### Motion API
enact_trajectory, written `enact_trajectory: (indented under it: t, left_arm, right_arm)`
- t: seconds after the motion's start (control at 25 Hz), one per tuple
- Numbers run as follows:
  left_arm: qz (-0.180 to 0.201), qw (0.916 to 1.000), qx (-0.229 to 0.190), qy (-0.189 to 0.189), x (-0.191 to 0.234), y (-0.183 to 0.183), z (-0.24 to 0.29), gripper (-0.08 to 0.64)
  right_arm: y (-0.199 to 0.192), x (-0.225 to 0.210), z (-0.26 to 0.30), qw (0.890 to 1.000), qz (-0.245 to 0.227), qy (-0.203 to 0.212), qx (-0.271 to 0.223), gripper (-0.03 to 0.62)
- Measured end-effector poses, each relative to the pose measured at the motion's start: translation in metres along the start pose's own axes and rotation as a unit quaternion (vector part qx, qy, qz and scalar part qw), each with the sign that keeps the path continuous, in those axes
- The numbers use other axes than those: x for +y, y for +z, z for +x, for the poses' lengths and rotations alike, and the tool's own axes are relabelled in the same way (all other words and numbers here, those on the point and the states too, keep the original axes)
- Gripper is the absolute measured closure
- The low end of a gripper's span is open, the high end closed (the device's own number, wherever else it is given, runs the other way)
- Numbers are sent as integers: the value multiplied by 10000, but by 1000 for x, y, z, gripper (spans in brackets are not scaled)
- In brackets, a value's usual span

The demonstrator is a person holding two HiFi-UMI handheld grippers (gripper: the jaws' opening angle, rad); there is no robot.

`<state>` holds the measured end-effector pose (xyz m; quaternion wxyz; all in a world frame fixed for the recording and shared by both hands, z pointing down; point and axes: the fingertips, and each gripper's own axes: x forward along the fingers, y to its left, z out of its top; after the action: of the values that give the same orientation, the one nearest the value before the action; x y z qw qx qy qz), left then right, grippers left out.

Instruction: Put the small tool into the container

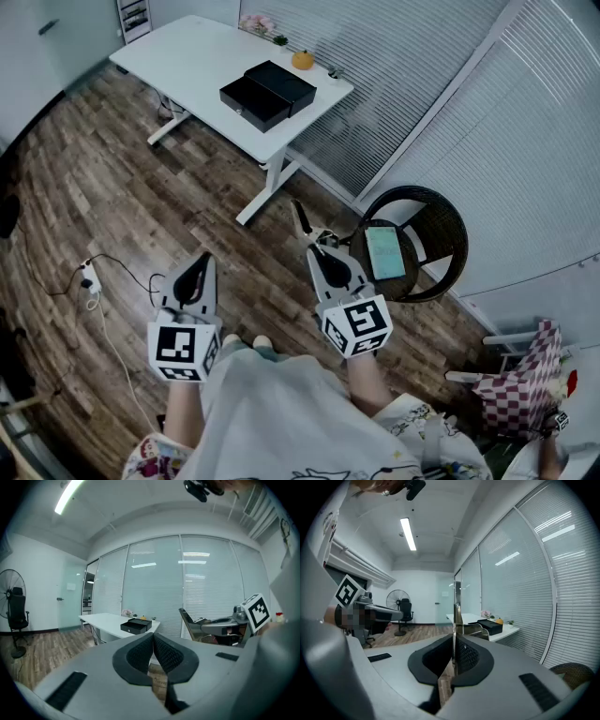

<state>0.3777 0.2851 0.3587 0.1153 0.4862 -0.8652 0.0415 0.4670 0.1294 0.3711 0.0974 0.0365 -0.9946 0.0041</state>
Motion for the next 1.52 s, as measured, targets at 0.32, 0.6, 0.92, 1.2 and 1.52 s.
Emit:
enact_trajectory:
  t: [0.32,0.6,0.92,1.2,1.52]
  left_arm:
    - [37,10000,33,46,-11,-4,3,554]
    - [-35,9999,133,101,4,-12,13,554]
    - [-2,9997,239,-65,51,-9,60,554]
    - [63,9999,122,-105,136,23,111,554]
    - [187,9997,83,-155,235,40,155,554]
  right_arm:
    - [-8,-7,-7,9998,159,117,-30,591]
    - [-13,-5,11,9995,200,215,71,591]
    - [-9,-10,73,9996,210,163,136,591]
    - [22,-8,167,9997,222,48,97,591]
    - [42,12,264,9994,328,-87,16,591]
